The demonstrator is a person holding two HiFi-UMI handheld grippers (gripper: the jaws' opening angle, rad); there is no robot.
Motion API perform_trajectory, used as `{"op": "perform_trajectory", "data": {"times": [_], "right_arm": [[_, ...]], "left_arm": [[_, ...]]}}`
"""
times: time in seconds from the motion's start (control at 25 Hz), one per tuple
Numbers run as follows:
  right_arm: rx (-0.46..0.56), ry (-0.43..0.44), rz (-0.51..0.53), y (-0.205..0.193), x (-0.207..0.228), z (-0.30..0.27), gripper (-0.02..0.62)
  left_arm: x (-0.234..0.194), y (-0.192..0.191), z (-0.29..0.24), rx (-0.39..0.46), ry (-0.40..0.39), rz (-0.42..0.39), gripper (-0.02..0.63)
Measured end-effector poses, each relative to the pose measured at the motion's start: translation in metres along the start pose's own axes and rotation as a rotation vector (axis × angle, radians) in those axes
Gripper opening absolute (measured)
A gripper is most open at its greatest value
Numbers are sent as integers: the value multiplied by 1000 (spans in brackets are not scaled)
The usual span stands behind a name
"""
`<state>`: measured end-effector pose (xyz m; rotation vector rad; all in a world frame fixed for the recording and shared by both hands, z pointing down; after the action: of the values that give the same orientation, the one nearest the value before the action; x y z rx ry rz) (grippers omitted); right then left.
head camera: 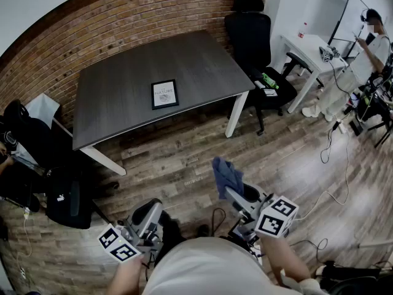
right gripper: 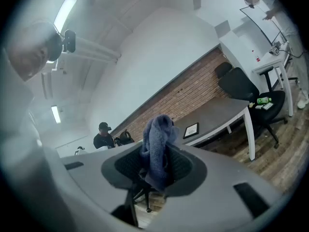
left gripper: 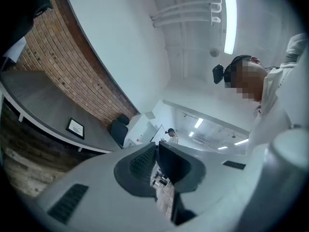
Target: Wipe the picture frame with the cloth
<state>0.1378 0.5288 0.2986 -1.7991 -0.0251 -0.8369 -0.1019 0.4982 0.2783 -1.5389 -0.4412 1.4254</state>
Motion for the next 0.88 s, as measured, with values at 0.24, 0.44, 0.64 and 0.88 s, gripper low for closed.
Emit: {"op": "perform_trajectory", "data": {"times": [0.24, 0.44, 0.64, 0.88], "right_arm": [[-4, -4, -8, -3, 11, 3, 130], [-1, -10, -8, 0, 20, 6, 130], [-15, -5, 1, 6, 23, 1, 130], [-41, 1, 0, 4, 35, -10, 130]], "left_arm": [[-1, -6, -8, -7, 2, -5, 31], [-1, -8, -18, -13, -1, -7, 31], [-4, -4, -21, -10, 13, -9, 31], [-14, -8, -21, -12, 53, -4, 31]]}}
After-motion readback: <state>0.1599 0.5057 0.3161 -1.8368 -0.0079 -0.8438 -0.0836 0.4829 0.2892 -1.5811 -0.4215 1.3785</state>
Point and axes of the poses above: the fingertips, and each gripper's own axes: z backward along the fingers, x to its right, y out of its top, the point moved 3 cm from there along z, backward along the fingers, and after that the axes turned 2 degrees about -x, right-handed, at the moved point
